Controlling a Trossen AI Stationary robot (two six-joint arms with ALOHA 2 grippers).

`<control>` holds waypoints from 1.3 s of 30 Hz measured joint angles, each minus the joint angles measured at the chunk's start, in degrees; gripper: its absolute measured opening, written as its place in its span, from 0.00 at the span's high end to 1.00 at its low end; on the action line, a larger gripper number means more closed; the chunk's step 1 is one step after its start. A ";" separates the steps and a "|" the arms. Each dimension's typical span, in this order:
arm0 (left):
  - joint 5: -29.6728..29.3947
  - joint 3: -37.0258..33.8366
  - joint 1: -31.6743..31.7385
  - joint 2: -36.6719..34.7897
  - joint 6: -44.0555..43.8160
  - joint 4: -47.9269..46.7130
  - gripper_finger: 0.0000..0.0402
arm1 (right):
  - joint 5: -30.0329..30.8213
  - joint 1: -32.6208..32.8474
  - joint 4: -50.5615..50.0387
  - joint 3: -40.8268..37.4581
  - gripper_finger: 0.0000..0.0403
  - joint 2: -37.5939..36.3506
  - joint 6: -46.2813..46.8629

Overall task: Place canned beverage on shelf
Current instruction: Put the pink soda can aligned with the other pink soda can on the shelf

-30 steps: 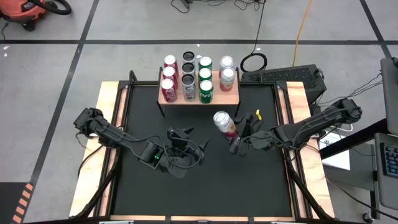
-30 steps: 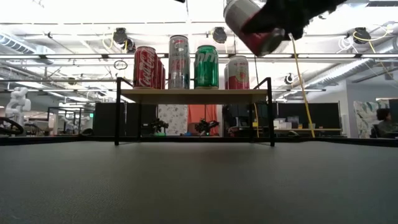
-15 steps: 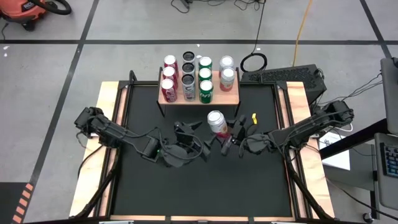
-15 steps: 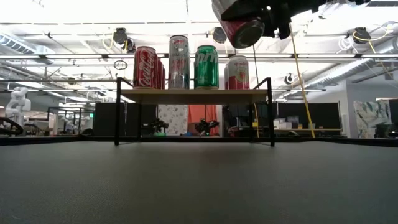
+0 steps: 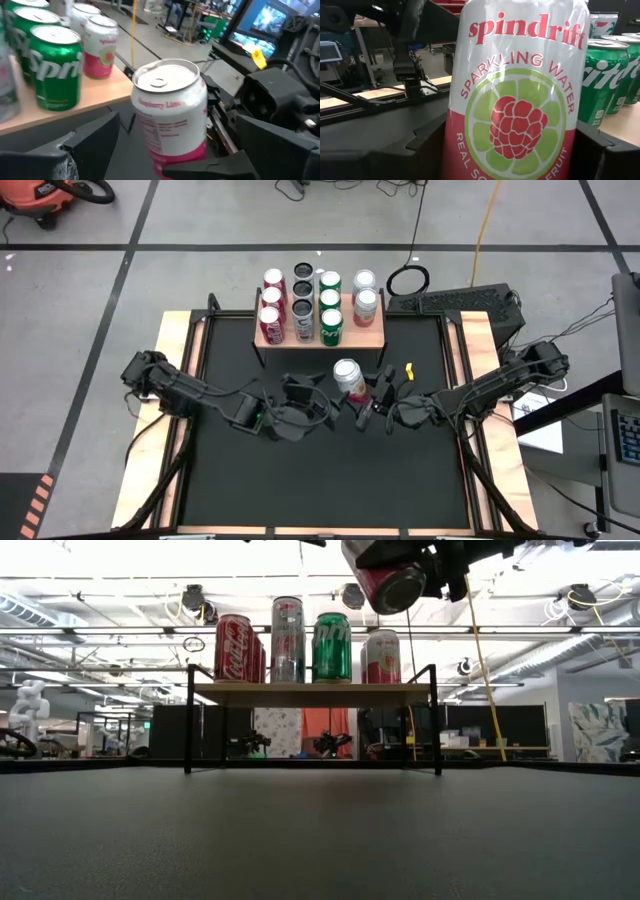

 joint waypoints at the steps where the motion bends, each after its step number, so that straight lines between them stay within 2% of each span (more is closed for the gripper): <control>1: 1.10 0.00 0.29 0.00 -0.02 0.07 0.00 | 0.00 0.00 0.10 0.00 0.30 0.00 0.00; 8: 6.52 0.00 1.49 0.00 -1.81 0.37 0.00 | -0.01 -0.02 2.13 0.02 0.30 0.00 -0.49; 24: 6.57 0.00 2.47 0.00 -2.49 0.52 0.00 | -0.52 -0.09 4.40 0.07 0.30 0.00 -2.06; 29: 8.05 0.00 2.48 0.00 0.11 0.69 0.00 | -4.92 -0.09 4.48 0.07 0.30 0.00 -2.47; 32: 8.58 0.00 2.59 0.00 0.85 0.72 0.00 | -5.29 -0.06 5.33 0.07 0.30 0.00 -3.40; 37: 16.30 0.00 4.34 0.00 4.67 0.93 0.00 | -10.39 -0.11 7.73 0.07 0.30 0.00 -6.31; 39: 17.68 0.00 4.91 0.00 5.92 1.48 0.00 | -11.22 -0.05 8.53 0.08 0.30 0.00 -7.06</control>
